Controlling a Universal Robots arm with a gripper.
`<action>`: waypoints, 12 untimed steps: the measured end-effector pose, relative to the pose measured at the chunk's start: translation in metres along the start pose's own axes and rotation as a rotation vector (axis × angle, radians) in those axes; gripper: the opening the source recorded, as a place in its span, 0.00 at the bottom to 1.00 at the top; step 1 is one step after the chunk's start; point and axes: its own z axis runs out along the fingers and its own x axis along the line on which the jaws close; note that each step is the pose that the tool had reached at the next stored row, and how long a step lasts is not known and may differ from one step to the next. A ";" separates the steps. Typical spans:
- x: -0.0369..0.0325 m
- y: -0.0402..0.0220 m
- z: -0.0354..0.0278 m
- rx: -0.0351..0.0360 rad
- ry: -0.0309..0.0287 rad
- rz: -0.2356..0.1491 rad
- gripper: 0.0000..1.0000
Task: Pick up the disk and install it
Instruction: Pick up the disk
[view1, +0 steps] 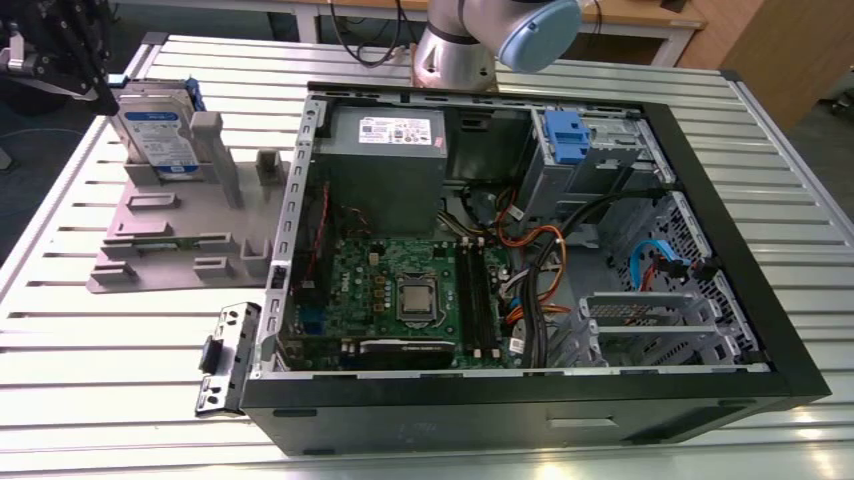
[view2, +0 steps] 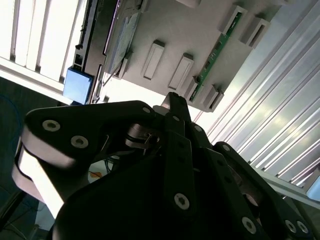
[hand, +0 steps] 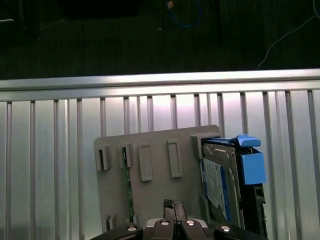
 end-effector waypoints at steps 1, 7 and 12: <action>0.0000 0.0000 0.0000 0.0000 0.0001 -0.002 0.10; 0.0000 0.0000 0.0000 -0.0003 0.0007 -0.015 0.10; 0.0000 0.0000 0.0000 -0.0004 0.0008 -0.016 0.10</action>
